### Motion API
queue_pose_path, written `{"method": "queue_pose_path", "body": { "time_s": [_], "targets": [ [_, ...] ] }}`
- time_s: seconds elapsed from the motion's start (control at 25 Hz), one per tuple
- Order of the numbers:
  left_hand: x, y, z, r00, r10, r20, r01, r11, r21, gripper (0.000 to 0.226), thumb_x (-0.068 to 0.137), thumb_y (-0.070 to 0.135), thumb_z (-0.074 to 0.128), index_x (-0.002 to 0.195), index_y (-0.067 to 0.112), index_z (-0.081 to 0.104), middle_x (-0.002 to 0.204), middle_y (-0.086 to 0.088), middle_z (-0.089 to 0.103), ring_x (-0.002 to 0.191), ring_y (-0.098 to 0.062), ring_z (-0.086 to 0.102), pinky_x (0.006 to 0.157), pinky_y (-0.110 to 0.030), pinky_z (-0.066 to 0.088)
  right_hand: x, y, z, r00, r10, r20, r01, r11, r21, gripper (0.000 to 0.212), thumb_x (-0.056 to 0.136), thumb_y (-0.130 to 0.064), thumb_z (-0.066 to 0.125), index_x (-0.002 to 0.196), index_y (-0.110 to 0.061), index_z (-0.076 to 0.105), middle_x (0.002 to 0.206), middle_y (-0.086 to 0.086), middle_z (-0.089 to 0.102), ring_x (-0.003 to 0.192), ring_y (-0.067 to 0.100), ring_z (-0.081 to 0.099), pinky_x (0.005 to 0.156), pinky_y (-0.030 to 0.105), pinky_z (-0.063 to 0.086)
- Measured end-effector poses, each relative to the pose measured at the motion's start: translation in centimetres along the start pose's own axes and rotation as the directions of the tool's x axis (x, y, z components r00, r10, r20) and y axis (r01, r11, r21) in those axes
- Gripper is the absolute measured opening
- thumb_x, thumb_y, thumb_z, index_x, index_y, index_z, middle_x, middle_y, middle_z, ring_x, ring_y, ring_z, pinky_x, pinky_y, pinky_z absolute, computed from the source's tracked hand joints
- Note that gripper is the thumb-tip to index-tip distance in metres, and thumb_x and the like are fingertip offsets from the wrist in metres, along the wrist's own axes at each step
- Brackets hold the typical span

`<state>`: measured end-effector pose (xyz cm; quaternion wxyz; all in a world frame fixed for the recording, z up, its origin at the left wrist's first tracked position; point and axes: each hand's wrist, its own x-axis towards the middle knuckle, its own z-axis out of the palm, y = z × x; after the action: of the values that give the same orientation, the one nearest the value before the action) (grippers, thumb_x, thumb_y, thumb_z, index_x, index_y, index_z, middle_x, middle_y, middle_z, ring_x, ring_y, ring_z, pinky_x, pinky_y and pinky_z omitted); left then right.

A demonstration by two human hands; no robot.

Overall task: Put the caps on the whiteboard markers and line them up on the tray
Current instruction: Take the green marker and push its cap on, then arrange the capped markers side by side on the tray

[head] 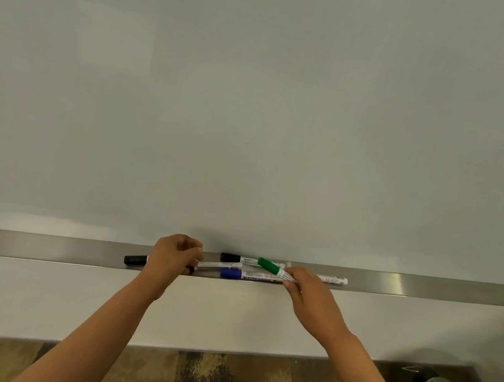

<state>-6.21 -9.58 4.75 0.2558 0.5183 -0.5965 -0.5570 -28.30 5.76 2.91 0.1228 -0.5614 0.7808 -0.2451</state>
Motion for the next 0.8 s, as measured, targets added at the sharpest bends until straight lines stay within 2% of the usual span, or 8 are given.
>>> {"method": "queue_pose_path", "body": {
  "time_s": [0.12,0.2,0.32,0.44,0.6,0.8],
  "targets": [
    [0.6,-2.0,-2.8,0.963,0.213,-0.164,-0.141,0.919,0.369,0.017,0.084,0.007,0.058,0.099,0.011,0.065,0.087,-0.002,0.064,0.079,-0.017,0.058,0.072,-0.027,0.044,-1.0,0.6,0.0,0.997,0.053,-0.064,-0.053,0.999,-0.001,0.021,0.093,-0.02,0.05,0.113,-0.017,0.058,0.102,0.006,0.062,0.087,0.021,0.057,0.071,0.027,0.042],
    [0.9,-3.1,-4.7,0.944,0.284,-0.17,-0.177,0.867,0.465,0.019,0.085,0.007,0.058,0.103,0.011,0.064,0.091,-0.002,0.064,0.08,-0.015,0.055,0.073,-0.026,0.041,-1.4,0.7,0.0,0.99,0.082,-0.118,-0.084,0.996,-0.013,0.021,0.092,-0.018,0.053,0.112,-0.015,0.06,0.101,0.007,0.063,0.088,0.023,0.058,0.072,0.028,0.043],
    [1.2,-4.4,-6.5,0.944,0.303,-0.128,-0.193,0.825,0.531,0.023,0.084,0.007,0.061,0.106,0.01,0.064,0.102,-0.006,0.066,0.088,-0.017,0.055,0.077,-0.027,0.043,-1.7,0.4,0.2,0.982,0.1,-0.163,-0.111,0.992,-0.059,0.023,0.09,-0.017,0.056,0.113,-0.014,0.061,0.101,0.006,0.064,0.091,0.023,0.058,0.075,0.032,0.046],
    [1.3,-5.3,-7.3,0.95,0.304,-0.068,-0.207,0.778,0.593,0.024,0.083,0.009,0.062,0.107,0.011,0.064,0.106,-0.009,0.067,0.103,-0.026,0.056,0.084,-0.035,0.047,-1.8,0.4,-0.4,0.973,0.118,-0.199,-0.142,0.984,-0.107,0.025,0.09,-0.016,0.057,0.114,-0.014,0.062,0.102,0.008,0.065,0.092,0.025,0.058,0.078,0.039,0.049],
    [2.1,-5.5,-7.9,0.957,0.288,-0.041,-0.202,0.761,0.617,0.027,0.083,0.012,0.064,0.11,0.012,0.063,0.109,-0.009,0.066,0.107,-0.027,0.055,0.088,-0.038,0.048,-1.0,2.7,-2.5,0.958,0.151,-0.245,-0.195,0.966,-0.167,0.025,0.088,-0.01,0.059,0.113,-0.01,0.063,0.101,0.013,0.066,0.092,0.03,0.058,0.079,0.042,0.049],
    [2.6,-5.4,-7.5,0.965,0.261,-0.032,-0.185,0.761,0.622,0.032,0.083,0.017,0.065,0.114,0.016,0.061,0.116,-0.006,0.063,0.11,-0.026,0.054,0.092,-0.037,0.046,1.8,6.2,-3.8,0.964,0.228,-0.137,-0.259,0.922,-0.288,0.025,0.089,-0.01,0.055,0.113,-0.013,0.064,0.105,0.013,0.065,0.093,0.032,0.058,0.08,0.046,0.051]
  ]
}}
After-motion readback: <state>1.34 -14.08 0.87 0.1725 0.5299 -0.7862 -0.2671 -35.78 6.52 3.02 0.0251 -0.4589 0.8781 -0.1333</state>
